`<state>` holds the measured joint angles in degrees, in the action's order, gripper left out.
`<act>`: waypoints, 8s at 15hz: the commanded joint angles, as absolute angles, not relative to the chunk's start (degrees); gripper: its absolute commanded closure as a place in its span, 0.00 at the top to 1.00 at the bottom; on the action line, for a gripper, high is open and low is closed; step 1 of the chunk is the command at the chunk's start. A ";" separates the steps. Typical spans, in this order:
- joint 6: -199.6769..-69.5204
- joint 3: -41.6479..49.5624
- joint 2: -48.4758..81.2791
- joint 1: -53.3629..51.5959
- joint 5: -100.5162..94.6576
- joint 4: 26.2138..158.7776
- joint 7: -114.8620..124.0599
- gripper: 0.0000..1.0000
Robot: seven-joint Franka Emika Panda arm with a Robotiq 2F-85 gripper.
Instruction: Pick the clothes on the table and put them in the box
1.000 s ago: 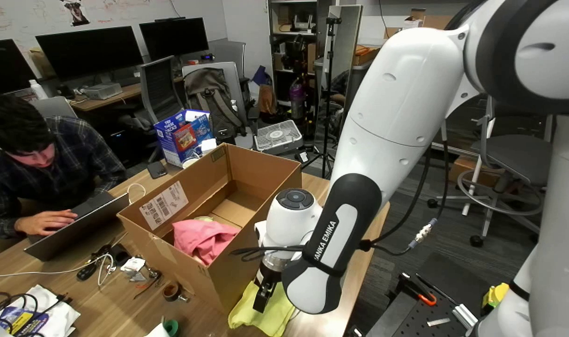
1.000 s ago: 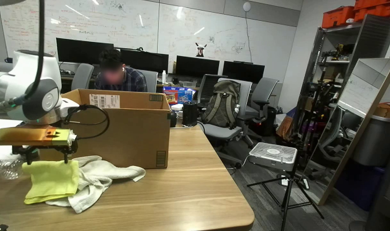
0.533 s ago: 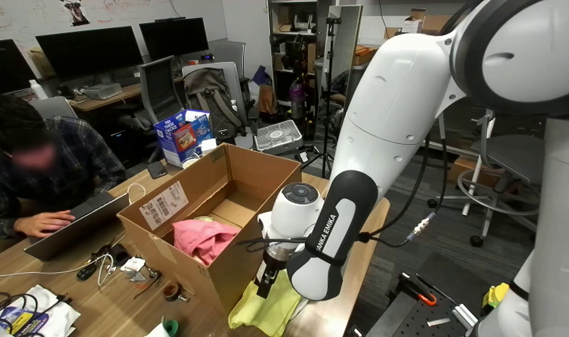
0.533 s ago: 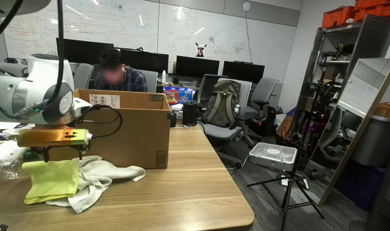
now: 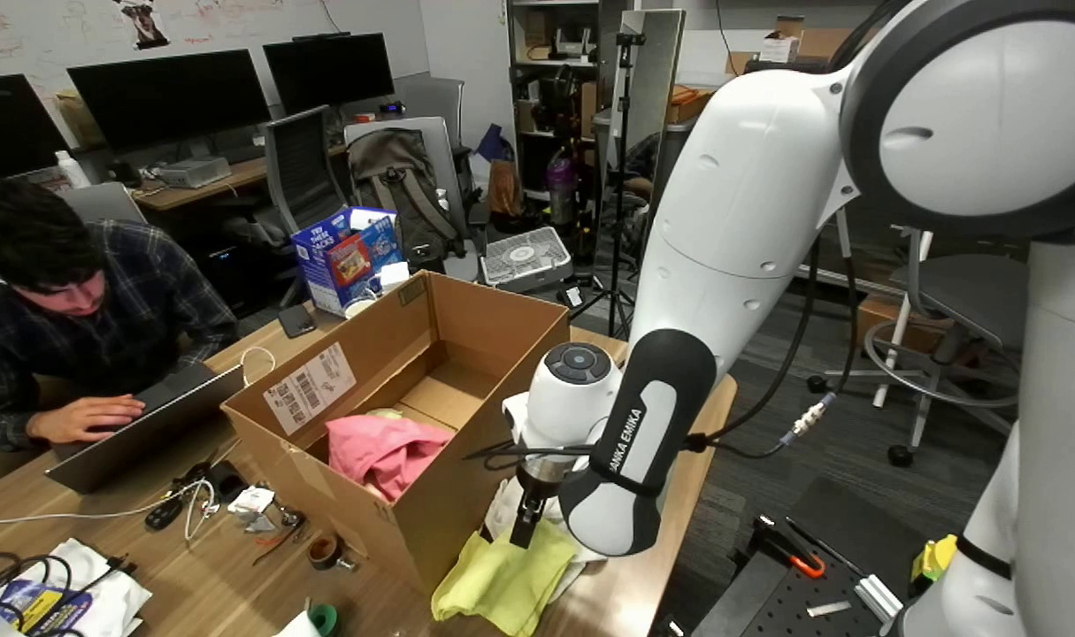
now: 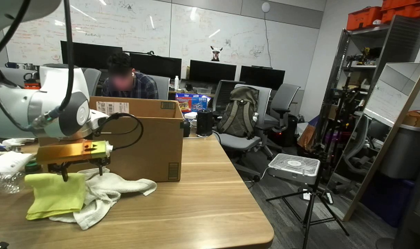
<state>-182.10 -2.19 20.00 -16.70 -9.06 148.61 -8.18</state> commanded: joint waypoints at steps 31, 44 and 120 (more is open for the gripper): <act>-183.15 9.68 22.59 -29.18 -6.49 144.40 1.45 0.01; -179.84 48.57 15.09 -62.71 -8.30 145.22 12.18 0.01; -135.31 52.27 -11.35 -91.70 -61.68 88.68 116.93 0.01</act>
